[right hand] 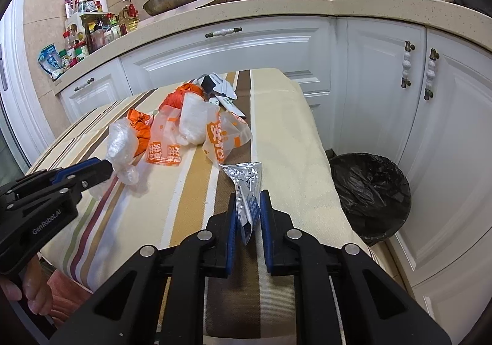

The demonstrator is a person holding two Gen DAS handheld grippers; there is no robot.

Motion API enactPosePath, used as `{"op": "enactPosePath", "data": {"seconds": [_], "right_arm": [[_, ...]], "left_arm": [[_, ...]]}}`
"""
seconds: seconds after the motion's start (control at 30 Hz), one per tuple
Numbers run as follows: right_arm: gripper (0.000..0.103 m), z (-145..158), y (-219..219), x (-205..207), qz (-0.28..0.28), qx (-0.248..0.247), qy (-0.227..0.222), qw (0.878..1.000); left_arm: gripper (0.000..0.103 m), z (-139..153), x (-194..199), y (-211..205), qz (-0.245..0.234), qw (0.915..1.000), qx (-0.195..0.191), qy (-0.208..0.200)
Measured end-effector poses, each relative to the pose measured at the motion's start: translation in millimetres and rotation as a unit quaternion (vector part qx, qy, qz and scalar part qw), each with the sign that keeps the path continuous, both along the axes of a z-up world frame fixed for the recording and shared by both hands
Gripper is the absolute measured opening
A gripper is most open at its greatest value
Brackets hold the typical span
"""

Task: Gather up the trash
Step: 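Carry both items over the black bin and open both grippers to drop them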

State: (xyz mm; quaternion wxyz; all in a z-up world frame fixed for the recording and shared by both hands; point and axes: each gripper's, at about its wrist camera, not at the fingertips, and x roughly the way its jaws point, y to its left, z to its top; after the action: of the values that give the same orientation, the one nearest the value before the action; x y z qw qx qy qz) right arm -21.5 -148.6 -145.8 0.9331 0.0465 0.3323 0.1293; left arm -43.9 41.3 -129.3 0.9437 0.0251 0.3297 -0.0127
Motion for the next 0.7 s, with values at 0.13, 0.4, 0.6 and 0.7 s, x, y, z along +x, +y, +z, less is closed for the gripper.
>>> {"op": "enactPosePath", "data": {"seconds": [0.13,0.4,0.6,0.7], "right_arm": [[0.015,4,1,-1,0.001,-0.006,-0.011,1.0],[0.015,22,-4,-7,-0.008,-0.006,-0.036,0.999],[0.015,39,-22,-8,-0.035,-0.004,-0.06,0.998],[0.015,46,-37,-5,-0.057,-0.008,-0.071,0.996]], "left_arm": [[0.014,8,-5,0,0.0,0.9998,0.01,-0.015],[0.012,22,-8,1,-0.003,0.9996,-0.008,-0.027],[0.012,40,-9,-14,-0.026,0.9984,-0.02,-0.045],[0.012,48,-2,-26,-0.048,0.9973,-0.033,-0.045]]}}
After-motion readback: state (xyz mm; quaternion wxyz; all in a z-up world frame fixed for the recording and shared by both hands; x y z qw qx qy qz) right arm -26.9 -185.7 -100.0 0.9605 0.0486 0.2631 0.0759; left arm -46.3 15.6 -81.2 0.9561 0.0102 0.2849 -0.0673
